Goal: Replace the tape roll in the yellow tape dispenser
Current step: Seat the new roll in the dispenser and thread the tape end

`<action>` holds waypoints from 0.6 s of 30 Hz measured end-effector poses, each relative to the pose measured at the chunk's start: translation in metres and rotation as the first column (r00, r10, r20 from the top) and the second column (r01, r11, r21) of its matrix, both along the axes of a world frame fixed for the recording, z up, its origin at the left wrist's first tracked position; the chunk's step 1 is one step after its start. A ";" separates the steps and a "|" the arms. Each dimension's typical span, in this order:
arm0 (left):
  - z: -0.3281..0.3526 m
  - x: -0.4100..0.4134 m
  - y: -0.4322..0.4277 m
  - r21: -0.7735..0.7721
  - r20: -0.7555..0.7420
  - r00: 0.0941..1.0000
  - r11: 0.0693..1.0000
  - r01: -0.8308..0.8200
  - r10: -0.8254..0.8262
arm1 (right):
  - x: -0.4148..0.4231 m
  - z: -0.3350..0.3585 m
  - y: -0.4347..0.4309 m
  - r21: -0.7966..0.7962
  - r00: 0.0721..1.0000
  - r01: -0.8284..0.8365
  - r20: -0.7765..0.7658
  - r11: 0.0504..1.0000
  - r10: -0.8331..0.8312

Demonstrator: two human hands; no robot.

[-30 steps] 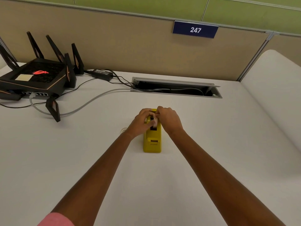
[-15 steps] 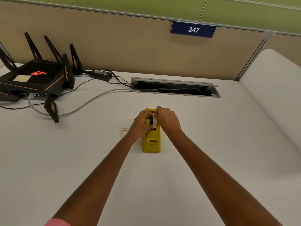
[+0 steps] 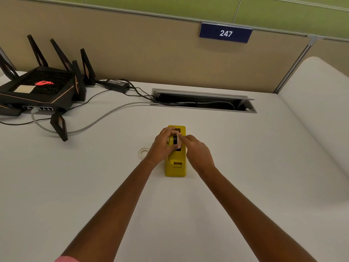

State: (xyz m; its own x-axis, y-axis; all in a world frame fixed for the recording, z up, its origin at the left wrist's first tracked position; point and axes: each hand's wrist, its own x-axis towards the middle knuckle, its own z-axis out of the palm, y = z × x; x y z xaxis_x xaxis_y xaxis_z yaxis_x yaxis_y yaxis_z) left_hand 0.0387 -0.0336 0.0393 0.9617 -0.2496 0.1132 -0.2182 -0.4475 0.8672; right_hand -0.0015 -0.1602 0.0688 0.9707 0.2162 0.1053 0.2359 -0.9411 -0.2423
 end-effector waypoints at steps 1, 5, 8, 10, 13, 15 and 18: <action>0.000 0.000 0.000 -0.001 0.003 1.000 1.000 -0.002 0.002 | -0.006 -0.002 -0.001 0.019 1.000 -0.005 -0.001 1.000 0.005; -0.002 0.001 0.000 0.004 0.005 1.000 1.000 -0.007 0.007 | -0.015 -0.008 -0.001 0.037 1.000 -0.021 0.018 0.999 0.021; -0.001 0.001 0.000 0.001 0.001 1.000 1.000 0.000 0.000 | -0.013 -0.009 0.000 0.046 0.999 -0.007 0.044 0.999 0.004; -0.001 0.000 0.000 -0.007 0.001 1.000 1.000 0.012 -0.012 | -0.008 -0.008 0.000 0.078 0.998 0.021 0.061 0.997 -0.026; -0.002 -0.002 0.002 -0.020 0.004 1.000 0.999 0.027 -0.027 | 0.002 -0.002 0.002 0.139 0.993 0.069 0.085 0.988 -0.082; -0.003 -0.002 0.002 -0.033 0.003 1.000 0.999 0.029 -0.029 | 0.008 0.001 0.004 0.186 0.990 0.093 0.087 0.978 -0.110; -0.005 -0.003 0.001 -0.040 0.005 1.000 0.999 0.026 -0.026 | 0.016 0.004 0.006 0.239 0.987 0.130 0.065 0.962 -0.150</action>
